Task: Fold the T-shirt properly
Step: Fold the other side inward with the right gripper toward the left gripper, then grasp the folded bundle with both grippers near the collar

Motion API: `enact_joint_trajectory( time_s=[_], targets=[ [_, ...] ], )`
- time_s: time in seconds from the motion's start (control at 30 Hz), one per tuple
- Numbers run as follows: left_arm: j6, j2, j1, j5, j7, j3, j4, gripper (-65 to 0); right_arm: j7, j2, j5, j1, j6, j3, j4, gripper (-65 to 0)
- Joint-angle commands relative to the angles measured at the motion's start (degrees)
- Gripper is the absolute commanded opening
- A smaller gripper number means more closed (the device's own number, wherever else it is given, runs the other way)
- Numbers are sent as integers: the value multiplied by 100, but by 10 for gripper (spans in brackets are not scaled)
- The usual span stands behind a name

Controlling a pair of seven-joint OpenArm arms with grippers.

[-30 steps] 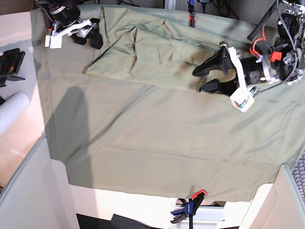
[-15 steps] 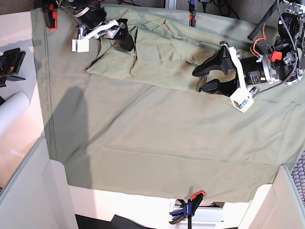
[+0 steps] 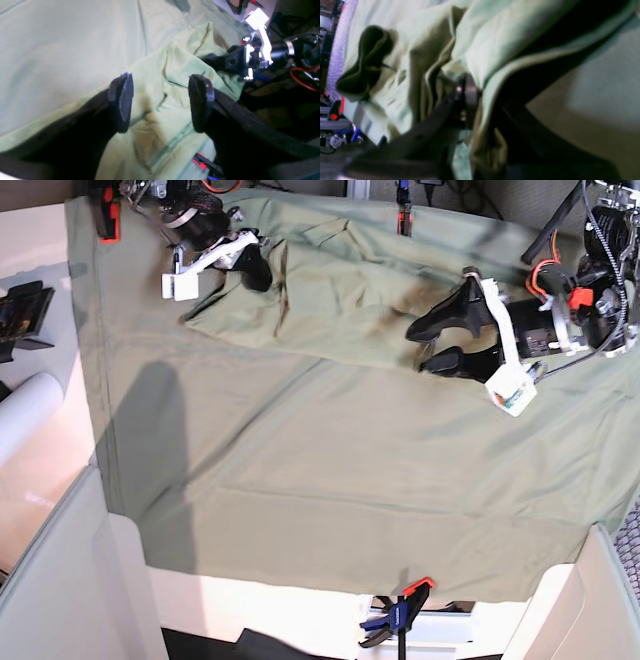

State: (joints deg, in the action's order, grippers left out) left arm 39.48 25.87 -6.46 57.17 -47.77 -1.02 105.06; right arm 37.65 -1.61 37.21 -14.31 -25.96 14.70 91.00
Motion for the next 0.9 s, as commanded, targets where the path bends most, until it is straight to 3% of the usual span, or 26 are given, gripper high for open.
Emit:
enact_joint_trajectory(
  time_s=[0.0,0.23,0.6,0.77,0.87],
  targets=[
    [52,66,76,129,146,142,107,-272,-59,-13,-72,83,-46,-79,-22,-650],
    [52,68,74,131,142,870,107,-272,-98,-146,-122,140,-46,50,0,-650],
    [52,240,66,133,118,1346,105,-272,-98,-1228,-79,140,-46,1574,55,-650],
    [52,240,57,133,118,1346,105,-272,-98,-1604,76,144,-44,1799,55,-650],
    [52,240,52,131,118,1346,105,-272,-68,-1646,295,166,-48,1794,122,-650]
  ],
)
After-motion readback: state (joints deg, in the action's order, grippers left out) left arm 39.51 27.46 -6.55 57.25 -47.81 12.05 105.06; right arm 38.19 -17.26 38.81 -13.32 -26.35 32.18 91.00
